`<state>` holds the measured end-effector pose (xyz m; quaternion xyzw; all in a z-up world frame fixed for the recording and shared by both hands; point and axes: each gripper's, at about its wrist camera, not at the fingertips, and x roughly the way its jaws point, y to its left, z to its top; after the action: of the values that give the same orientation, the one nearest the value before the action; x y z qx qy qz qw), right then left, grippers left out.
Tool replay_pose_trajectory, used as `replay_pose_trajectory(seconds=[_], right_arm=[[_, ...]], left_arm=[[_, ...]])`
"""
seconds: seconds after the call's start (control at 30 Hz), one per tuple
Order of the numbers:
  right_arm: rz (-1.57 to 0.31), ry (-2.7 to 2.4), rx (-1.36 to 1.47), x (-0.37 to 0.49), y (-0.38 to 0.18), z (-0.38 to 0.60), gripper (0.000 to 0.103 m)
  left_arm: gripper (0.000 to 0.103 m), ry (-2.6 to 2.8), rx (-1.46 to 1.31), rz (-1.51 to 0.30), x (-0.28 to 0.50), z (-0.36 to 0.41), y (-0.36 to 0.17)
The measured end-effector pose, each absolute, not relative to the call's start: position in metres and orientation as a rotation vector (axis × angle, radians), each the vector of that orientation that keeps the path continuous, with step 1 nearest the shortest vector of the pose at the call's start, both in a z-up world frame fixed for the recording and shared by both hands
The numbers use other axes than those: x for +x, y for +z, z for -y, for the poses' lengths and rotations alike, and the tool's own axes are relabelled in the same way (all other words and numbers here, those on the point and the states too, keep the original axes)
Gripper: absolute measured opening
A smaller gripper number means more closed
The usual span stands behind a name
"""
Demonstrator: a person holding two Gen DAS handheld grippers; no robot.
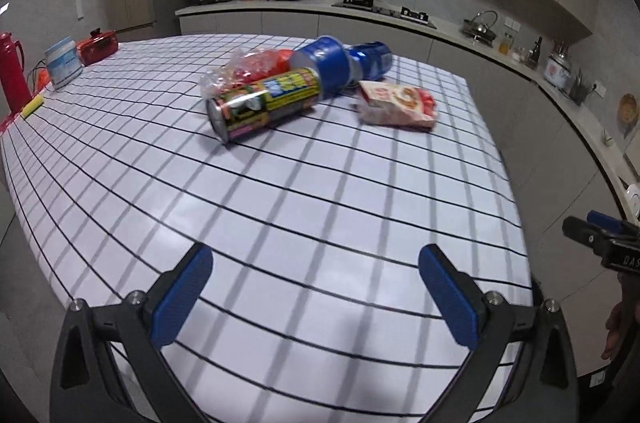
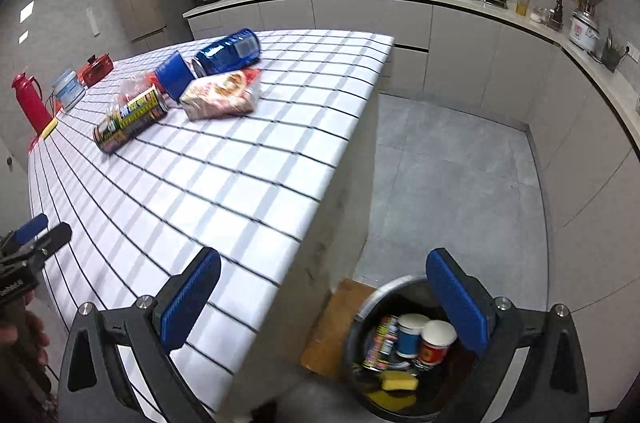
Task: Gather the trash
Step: 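Grasp the green-and-yellow drink can with the left tool while the right tool approaches the milk carton, then grasp the nut-milk carton with the right tool while the left tool holds the drink can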
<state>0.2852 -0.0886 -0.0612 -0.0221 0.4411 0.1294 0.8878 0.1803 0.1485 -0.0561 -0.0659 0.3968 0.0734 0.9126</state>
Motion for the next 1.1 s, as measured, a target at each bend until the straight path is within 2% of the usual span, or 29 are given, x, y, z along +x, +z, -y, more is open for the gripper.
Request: replay_pose_trajectory(seconds=[0.33,0.53,0.87,0.97,1.1], right_arm=[[-0.931,0.25,-0.049,0.334,-0.063,-0.011,0.103],[-0.959,0.191,0.012,0.37,-0.076,-0.041,0.103],[-0.965,0.154,0.087,0.412,-0.091,-0.071,0.103],[-0.917,0.134,0.118,0.423,-0.084,-0.066,0.103],[-0.913,0.092,0.208,0.454,-0.084,-0.048,0.103]], left_arm=[[0.102,0.106,-0.082,-0.774,0.242,-0.228,-0.048],[0.097,0.024,-0.011,-0.758,0.287,-0.238,-0.053],[0.079,-0.076,-0.005,-0.809,0.328,-0.245,-0.071],[0.07,-0.098,-0.019,-0.827,0.332,-0.246,-0.073],[0.065,-0.101,-0.049,-0.823,0.333,-0.247,-0.072]])
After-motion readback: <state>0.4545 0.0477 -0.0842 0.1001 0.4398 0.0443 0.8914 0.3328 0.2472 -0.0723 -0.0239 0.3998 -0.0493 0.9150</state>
